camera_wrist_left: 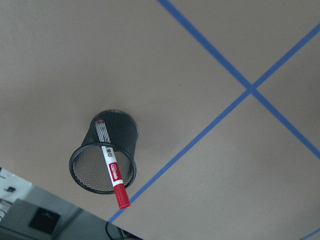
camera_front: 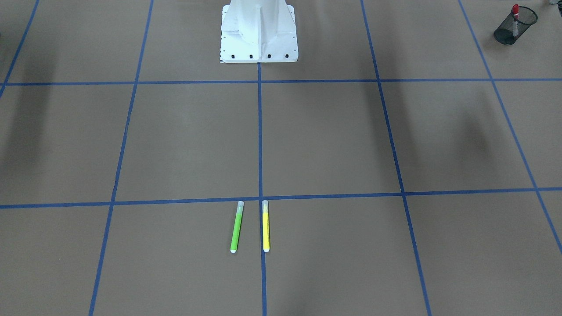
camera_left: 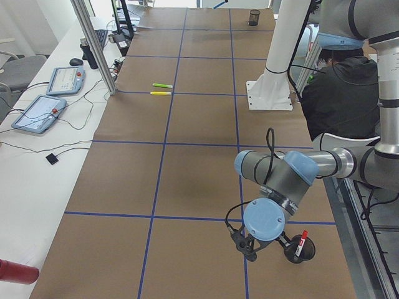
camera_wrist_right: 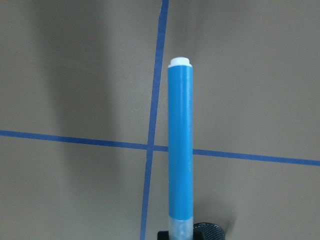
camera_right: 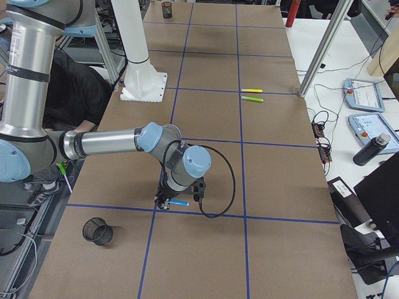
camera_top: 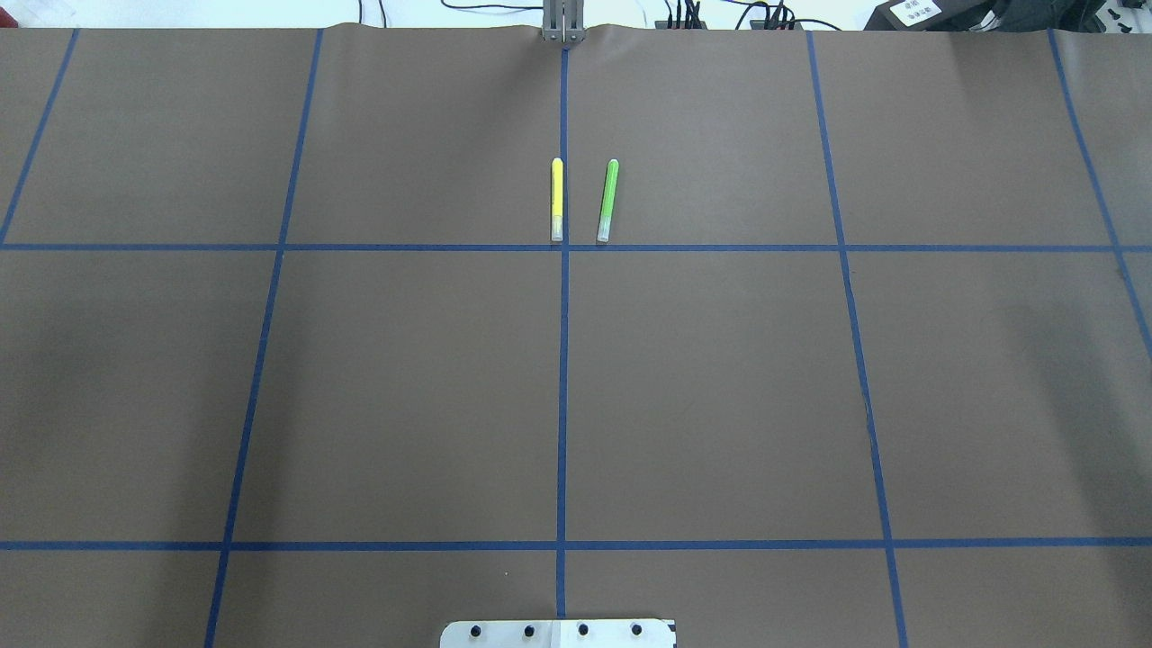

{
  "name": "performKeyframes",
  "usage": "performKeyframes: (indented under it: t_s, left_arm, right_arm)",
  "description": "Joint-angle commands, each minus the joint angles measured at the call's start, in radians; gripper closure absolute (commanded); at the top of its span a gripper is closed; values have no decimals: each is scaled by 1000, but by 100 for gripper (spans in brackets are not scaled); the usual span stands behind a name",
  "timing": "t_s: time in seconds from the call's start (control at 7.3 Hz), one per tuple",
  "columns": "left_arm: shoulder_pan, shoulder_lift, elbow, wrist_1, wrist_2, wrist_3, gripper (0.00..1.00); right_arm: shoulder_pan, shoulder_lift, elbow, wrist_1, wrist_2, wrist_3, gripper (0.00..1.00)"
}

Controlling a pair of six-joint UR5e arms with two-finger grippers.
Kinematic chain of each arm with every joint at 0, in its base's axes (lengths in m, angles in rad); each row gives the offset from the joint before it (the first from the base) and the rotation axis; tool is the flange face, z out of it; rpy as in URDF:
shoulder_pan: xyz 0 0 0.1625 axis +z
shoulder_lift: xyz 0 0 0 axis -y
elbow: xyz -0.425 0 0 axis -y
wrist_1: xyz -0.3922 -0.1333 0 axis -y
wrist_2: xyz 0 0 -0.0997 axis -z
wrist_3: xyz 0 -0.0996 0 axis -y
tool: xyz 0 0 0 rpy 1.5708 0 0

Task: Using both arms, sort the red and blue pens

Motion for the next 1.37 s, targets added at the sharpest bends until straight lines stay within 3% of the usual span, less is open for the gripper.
performKeyframes:
  t_s: [0.0, 0.27, 0.68, 0.82, 1.23]
  left_arm:
    - [50, -85, -8, -35, -9, -36, 0]
    - [107, -89, -17, -185, -67, -158, 0]
    - [187, -89, -15, -421, -87, -292, 0]
    - [196, -89, -17, -425, -89, -294, 0]
    - [197, -90, -24, -452, -89, -294, 0]
  right_arm:
    - [22, -59, -6, -31, -12, -4, 100]
    - [65, -137, -7, -54, -44, -15, 100]
    - [237, -145, -4, -342, -188, -161, 100]
    - [274, -151, -9, -397, -223, -178, 100]
    - [292, -185, -102, -470, -221, -210, 100]
